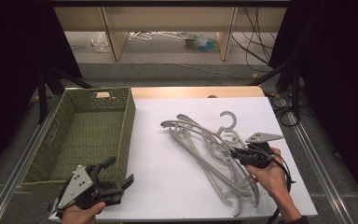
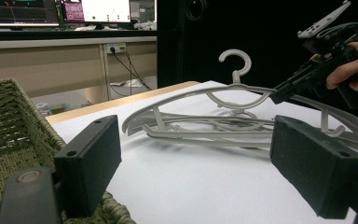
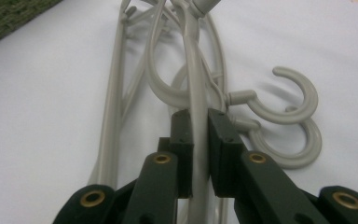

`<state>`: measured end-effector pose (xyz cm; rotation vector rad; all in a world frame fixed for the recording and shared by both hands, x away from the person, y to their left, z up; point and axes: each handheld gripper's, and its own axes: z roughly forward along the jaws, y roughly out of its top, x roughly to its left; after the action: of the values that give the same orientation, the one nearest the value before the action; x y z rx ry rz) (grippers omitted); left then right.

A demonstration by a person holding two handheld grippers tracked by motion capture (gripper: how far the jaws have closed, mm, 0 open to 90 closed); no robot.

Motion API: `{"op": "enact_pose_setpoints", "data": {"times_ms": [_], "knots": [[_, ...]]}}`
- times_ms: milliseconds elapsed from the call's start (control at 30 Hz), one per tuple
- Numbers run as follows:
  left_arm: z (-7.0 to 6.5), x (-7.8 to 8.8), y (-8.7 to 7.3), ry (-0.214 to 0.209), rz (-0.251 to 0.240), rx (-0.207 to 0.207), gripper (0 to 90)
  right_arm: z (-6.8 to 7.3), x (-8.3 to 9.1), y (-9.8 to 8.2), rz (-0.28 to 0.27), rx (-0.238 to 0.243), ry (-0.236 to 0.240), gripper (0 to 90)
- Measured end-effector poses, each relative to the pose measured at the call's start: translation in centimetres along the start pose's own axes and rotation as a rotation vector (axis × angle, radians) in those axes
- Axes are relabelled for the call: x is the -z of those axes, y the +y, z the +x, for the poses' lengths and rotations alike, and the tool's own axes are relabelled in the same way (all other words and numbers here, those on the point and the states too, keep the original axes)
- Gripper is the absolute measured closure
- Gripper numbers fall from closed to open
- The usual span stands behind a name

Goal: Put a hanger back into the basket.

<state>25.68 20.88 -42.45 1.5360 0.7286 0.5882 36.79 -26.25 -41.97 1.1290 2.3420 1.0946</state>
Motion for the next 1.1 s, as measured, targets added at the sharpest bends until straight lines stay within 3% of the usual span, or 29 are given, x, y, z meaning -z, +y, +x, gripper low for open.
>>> {"op": "enact_pose_setpoints", "data": {"times_ms": [200,233,300,333,400,467,533,700,733,800,867,900,1000,1033,1100], "knots": [[0.0,0.0,0.0,-0.001,0.000,-0.001,16.2,1.2,1.2,0.6,-0.007,0.008,0.002,81.9],[0.0,0.0,0.0,0.000,0.001,-0.003,16.2,1.5,1.5,0.8,-0.012,0.040,0.019,81.9],[0.0,0.0,0.1,0.001,0.001,-0.001,16.2,1.7,1.6,0.8,-0.011,0.043,0.019,81.9],[0.0,0.0,0.1,-0.002,0.000,0.003,16.2,2.1,1.8,1.1,-0.015,0.107,0.024,81.9],[-0.1,-0.1,0.1,-0.002,0.001,0.011,16.2,2.3,1.9,1.1,-0.008,0.122,0.028,82.0],[-0.4,-0.5,0.4,0.004,0.018,0.011,16.2,2.9,1.9,1.4,-0.004,0.194,0.052,82.0],[-0.8,-0.9,0.7,-0.017,0.033,-0.001,16.2,3.5,2.0,1.4,0.018,0.209,0.052,82.0],[-1.7,-2.5,1.6,-0.060,0.081,-0.023,17.8,4.1,1.9,1.3,0.031,0.270,0.075,82.0],[-2.0,-3.6,2.2,-0.077,0.107,-0.042,18.5,4.5,1.9,1.3,0.049,0.281,0.084,82.0],[-2.1,-4.3,2.5,-0.099,0.129,-0.033,19.1,4.6,1.9,1.3,0.050,0.291,0.089,82.0],[-2.1,-5.4,3.0,-0.117,0.167,-0.054,24.0,5.0,1.9,1.3,0.049,0.318,0.112,82.0],[-2.3,-6.5,3.1,-0.130,0.202,-0.046,23.9,5.1,1.9,1.3,0.043,0.326,0.117,82.0],[-2.3,-7.7,3.2,-0.154,0.231,-0.054,25.3,5.4,2.0,1.4,0.046,0.336,0.128,82.0],[-2.4,-8.4,3.2,-0.168,0.255,-0.030,25.3,5.5,2.0,1.4,0.044,0.344,0.128,82.0],[-2.5,-9.3,3.1,-0.181,0.278,-0.026,26.6,5.8,2.1,1.4,0.044,0.361,0.137,82.0]]}}
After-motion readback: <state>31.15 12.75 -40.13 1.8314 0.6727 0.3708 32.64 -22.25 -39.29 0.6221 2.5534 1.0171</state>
